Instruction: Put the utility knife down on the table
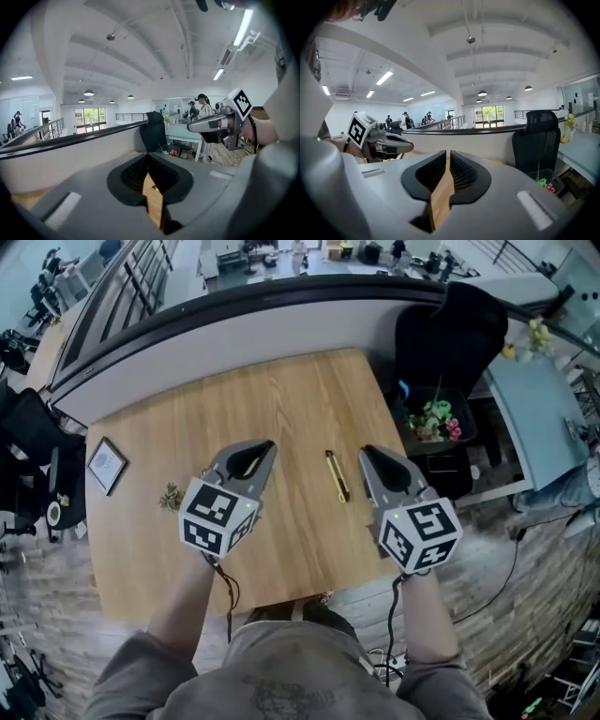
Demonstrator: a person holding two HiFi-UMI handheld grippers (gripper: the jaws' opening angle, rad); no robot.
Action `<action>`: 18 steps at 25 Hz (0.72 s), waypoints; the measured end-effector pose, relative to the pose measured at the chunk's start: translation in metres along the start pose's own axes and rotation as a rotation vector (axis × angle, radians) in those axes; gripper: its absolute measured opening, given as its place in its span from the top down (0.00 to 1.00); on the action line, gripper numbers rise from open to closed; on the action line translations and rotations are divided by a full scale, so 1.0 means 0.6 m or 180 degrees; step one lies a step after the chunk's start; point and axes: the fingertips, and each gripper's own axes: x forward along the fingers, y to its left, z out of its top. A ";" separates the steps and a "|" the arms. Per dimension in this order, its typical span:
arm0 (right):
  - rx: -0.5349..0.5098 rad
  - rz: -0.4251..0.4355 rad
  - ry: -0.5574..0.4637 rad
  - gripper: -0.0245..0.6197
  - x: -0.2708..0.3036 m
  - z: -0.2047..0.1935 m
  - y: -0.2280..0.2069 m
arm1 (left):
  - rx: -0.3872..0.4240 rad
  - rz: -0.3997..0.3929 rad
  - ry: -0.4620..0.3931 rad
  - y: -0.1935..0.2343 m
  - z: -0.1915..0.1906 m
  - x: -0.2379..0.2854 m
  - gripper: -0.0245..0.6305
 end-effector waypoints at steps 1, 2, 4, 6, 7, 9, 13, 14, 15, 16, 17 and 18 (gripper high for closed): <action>-0.0016 0.0010 -0.0075 0.90 -0.017 0.014 0.009 | 0.0008 -0.0006 -0.0070 -0.006 0.016 -0.013 0.96; -0.0037 0.0018 -0.0140 0.91 -0.034 0.025 0.018 | 0.0025 -0.0005 -0.0125 -0.013 0.029 -0.025 0.96; -0.0087 0.0025 -0.0225 0.91 -0.067 0.041 0.037 | 0.0160 0.0045 -0.0172 -0.026 0.043 -0.050 0.96; -0.0130 0.0006 -0.0269 0.92 -0.101 0.051 0.054 | 0.0343 0.0100 -0.0166 -0.040 0.049 -0.073 0.96; -0.0144 -0.0009 -0.0295 0.93 -0.117 0.056 0.062 | 0.0386 0.0101 -0.0182 -0.048 0.053 -0.084 0.96; -0.0138 -0.0022 -0.0352 0.93 -0.144 0.064 0.078 | 0.0399 0.0077 -0.0255 -0.062 0.066 -0.106 0.96; -0.0106 0.0005 -0.0442 0.95 -0.177 0.064 0.109 | 0.0372 0.0062 -0.0341 -0.089 0.077 -0.140 0.96; -0.0114 0.0016 -0.0449 0.95 -0.185 0.060 0.115 | 0.0360 0.0049 -0.0351 -0.099 0.076 -0.146 0.96; -0.0122 0.0028 -0.0445 0.95 -0.192 0.055 0.122 | 0.0349 0.0034 -0.0354 -0.110 0.074 -0.150 0.96; -0.0130 0.0047 -0.0431 0.95 -0.198 0.049 0.129 | 0.0338 0.0020 -0.0349 -0.120 0.070 -0.156 0.96; -0.0137 0.0069 -0.0408 0.95 -0.204 0.043 0.137 | 0.0323 0.0007 -0.0338 -0.128 0.065 -0.161 0.96; -0.0145 0.0089 -0.0380 0.95 -0.209 0.037 0.146 | 0.0298 -0.0008 -0.0322 -0.135 0.059 -0.167 0.96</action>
